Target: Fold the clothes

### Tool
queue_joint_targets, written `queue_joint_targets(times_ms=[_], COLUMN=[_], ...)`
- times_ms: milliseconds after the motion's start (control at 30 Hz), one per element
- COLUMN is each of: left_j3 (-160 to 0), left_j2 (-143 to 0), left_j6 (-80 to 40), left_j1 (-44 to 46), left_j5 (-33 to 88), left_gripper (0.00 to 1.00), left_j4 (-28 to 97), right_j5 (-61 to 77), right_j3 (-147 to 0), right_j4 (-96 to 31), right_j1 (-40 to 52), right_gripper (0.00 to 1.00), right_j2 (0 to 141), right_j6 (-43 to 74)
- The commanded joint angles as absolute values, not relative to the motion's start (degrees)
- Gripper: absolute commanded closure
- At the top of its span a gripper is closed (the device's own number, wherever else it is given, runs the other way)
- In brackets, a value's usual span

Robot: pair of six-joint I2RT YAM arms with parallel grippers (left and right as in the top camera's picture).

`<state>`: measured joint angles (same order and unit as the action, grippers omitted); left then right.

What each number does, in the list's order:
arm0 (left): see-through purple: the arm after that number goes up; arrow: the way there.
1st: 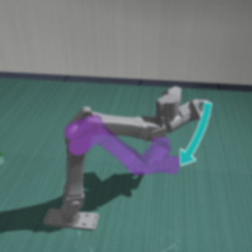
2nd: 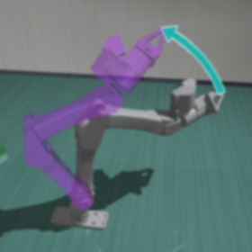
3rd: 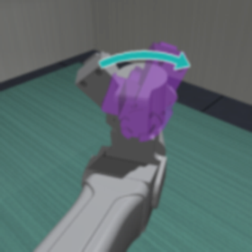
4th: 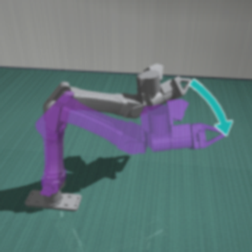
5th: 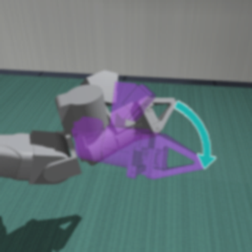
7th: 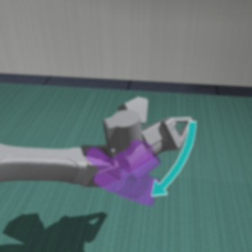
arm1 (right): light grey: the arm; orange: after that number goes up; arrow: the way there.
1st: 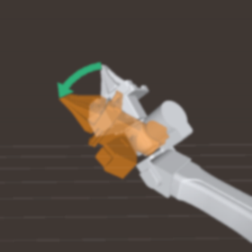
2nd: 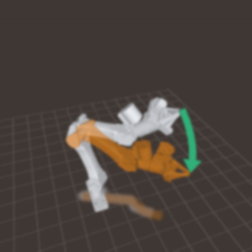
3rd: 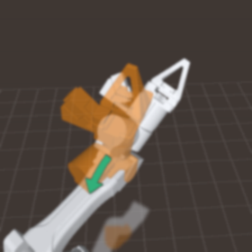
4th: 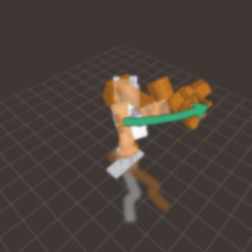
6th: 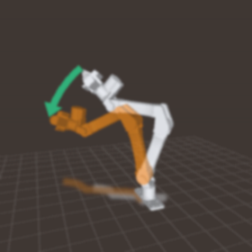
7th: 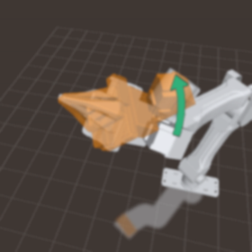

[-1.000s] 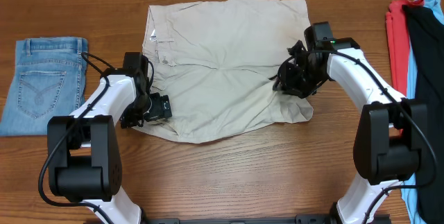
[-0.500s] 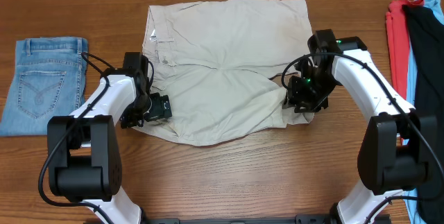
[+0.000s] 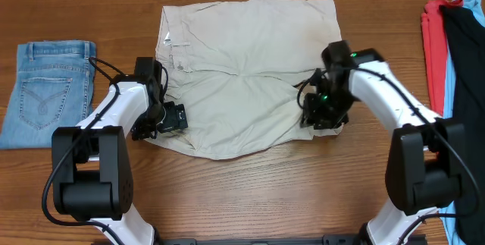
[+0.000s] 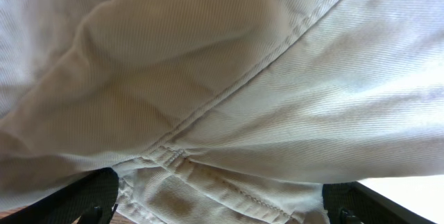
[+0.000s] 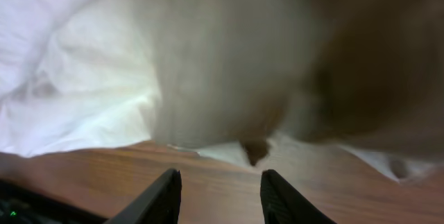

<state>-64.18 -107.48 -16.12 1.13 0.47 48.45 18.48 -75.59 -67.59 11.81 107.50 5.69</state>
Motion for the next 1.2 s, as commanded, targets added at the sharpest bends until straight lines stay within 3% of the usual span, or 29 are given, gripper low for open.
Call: queue_joint_targets(times_ms=[0,333,733,833,1100,1167], left_j3=[-60.4,-60.4,-60.4,-60.4,-60.4,-60.4], left_j2=[-113.4,-113.4,-113.4,-113.4,-113.4,-113.4], left_j6=[-15.4,-15.4,-15.4,-15.4,-15.4,-15.4], left_j1=[1.9,1.8,1.9,1.9,1.9,1.9], left_j5=[-1.4,-1.4,-1.4,-1.4,-1.4,-1.4], left_gripper=[0.03,0.03,0.02,0.02,0.02,0.02], left_j4=[48.0,48.0,47.9,47.9,47.7,47.7], right_j5=[17.8,17.6,12.3,16.2,20.0,19.3], right_j3=[-72.1,-68.9,-68.6,-68.6,-68.5,-68.5], right_j4=[-63.5,-58.5,-56.8,-56.8,-56.8,-57.1], right_j1=[13.3,13.5,13.6,14.0,16.1,16.2], right_gripper=[0.59,0.64,0.60,0.66,0.67,0.80], right_j2=[105.9,105.9,105.9,105.9,105.9,105.9], right_j6=[7.6,8.8,9.4,8.4,5.6,5.8])
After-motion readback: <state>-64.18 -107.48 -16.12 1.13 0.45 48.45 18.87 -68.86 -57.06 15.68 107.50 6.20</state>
